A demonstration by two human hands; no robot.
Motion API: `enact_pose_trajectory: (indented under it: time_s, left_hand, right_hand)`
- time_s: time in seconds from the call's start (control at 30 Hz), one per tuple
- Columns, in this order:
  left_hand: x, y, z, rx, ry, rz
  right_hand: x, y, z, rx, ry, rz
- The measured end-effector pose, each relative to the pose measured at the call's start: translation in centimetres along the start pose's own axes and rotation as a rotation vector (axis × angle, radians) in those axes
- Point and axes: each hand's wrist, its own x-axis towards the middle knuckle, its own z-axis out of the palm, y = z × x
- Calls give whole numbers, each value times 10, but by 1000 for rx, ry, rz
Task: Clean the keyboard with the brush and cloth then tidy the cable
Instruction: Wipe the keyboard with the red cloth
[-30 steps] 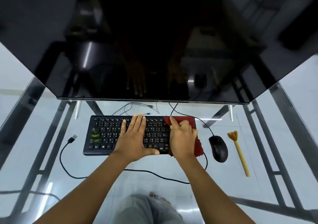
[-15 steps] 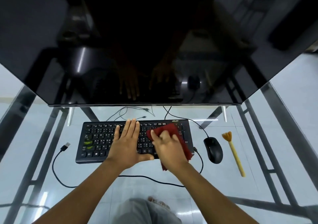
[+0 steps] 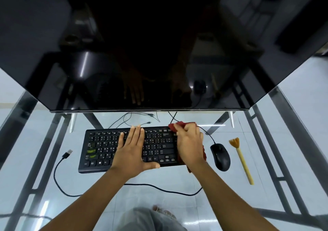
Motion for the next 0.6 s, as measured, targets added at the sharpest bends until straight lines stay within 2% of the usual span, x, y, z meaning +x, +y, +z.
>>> enact_pose_trajectory:
  time_s: [0.03,0.1,0.2,0.23,0.27,0.37,0.4,0.43,0.47,0.5,0.53,0.57,0.6]
  left_hand:
    - [0,0,1,-1,9,2]
    - [0,0,1,-10,14,2]
    - [0,-1,2,0,-1,10]
    - [1,0,0,-10,8,12]
    - [1,-1,1,-22,18,10]
    - [0,0,1,-18,7,7]
    - [-1,0,2,-15,15,7]
    - [0,0,4,-12,25,6]
    - [0,-1,4,-10,26,7]
    - [0,-2,3,-9,17,9]
    - [1,-2,3,-9,8,13]
    - [2,-1,1,-12,6,13]
    - [1,-1,1,-21,10,10]
  right_hand:
    - [-2,-5,1,12,37,100]
    - [-16,-26,9,18,50,82]
    - [-32,-30,6,0,-104,-245]
    - [-24,-19,3,-37,-114,-281]
    - [-17,-9,-1,-58,-94,-225]
    - [-10,-5,-3,49,11,157]
    - [-14,-15,1,60,6,141]
    - [-22,-28,3,92,-45,48]
    - [-32,-36,6,82,-113,-127]
    - [-33,-38,1,124,-211,-196]
    - [-26,-31,-5,150,-252,-208]
    - [-16,-23,-11,228,-231,-108]
    - [-6,-11,-12,199,-137,5]
